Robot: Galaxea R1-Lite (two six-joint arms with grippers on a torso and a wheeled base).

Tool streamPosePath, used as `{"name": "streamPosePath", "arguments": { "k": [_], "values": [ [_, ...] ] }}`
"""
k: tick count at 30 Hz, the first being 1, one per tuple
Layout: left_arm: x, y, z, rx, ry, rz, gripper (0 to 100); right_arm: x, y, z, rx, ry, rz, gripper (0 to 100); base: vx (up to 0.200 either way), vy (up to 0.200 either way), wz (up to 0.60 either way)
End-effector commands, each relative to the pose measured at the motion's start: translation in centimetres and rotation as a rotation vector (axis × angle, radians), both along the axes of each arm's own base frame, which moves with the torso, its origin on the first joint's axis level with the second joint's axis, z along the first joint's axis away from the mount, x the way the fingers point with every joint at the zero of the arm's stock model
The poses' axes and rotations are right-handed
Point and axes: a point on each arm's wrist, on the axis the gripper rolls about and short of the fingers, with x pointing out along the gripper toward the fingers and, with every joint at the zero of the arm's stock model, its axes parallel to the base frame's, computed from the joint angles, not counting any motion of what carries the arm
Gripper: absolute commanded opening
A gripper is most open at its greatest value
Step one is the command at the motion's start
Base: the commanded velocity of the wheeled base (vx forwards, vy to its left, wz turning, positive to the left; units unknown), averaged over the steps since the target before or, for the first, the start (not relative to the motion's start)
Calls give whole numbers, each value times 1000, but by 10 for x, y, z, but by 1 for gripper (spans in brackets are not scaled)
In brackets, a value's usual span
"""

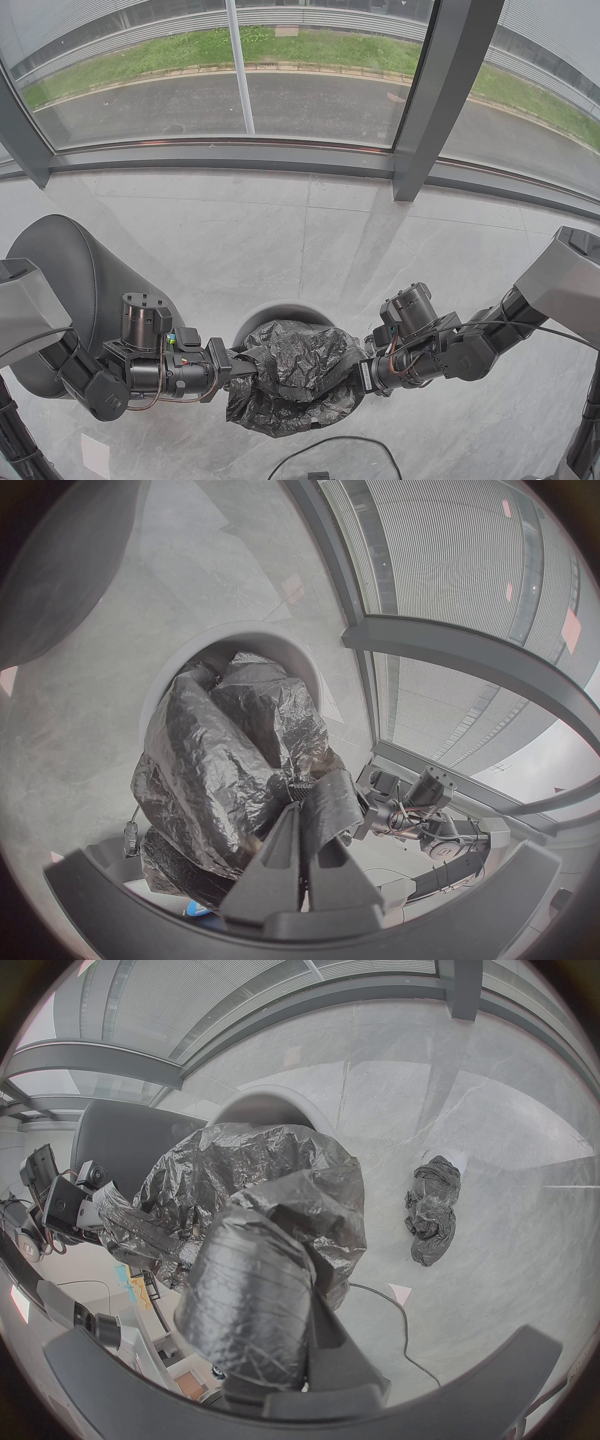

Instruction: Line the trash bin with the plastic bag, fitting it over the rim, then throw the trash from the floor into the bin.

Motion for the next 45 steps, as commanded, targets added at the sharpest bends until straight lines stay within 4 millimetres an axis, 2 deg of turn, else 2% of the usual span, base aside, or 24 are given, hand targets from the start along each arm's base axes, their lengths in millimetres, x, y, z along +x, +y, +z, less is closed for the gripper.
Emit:
{"name": "streamPosePath", "arguments": {
  "k": [1,5,6,8,9,15,22,28,33,37,40,42,45],
  "values": [
    [-1,2,-2,4,5,7,0,0,1,0,1,-1,1,0,0,0,0],
    [0,2,-1,18,-4,33,0,0,0,1,3,-4,-1,0,0,0,0],
    [0,2,-1,20,-6,37,0,0,0,1,3,-4,-1,100,0,0,0],
    [0,2,-1,20,-8,38,0,1,0,2,4,-6,-1,100,0,0,0],
    [-1,2,-1,22,-9,36,100,0,0,1,4,-5,-1,100,0,0,0],
    [-1,2,-1,20,-12,37,100,0,-1,10,2,-38,-17,100,0,0,0],
    [-1,3,0,18,-12,38,100,-4,-4,45,55,-127,-18,100,0,0,0],
    [-1,3,0,18,-12,38,100,-8,-8,81,48,-274,-26,100,0,0,0],
    [-1,3,-1,19,-11,38,100,-18,-3,98,52,-333,4,100,0,0,0],
    [-1,3,2,16,-22,39,100,-36,10,85,14,-318,82,100,0,0,0],
    [-5,4,4,18,-46,34,100,-40,15,77,-124,-401,148,100,0,0,0],
    [-11,7,10,20,-114,27,100,-42,20,75,-209,-459,144,100,0,0,0],
    [-19,10,14,51,-239,-7,100,-41,25,79,-186,-468,135,100,0,0,0]
  ]
}}
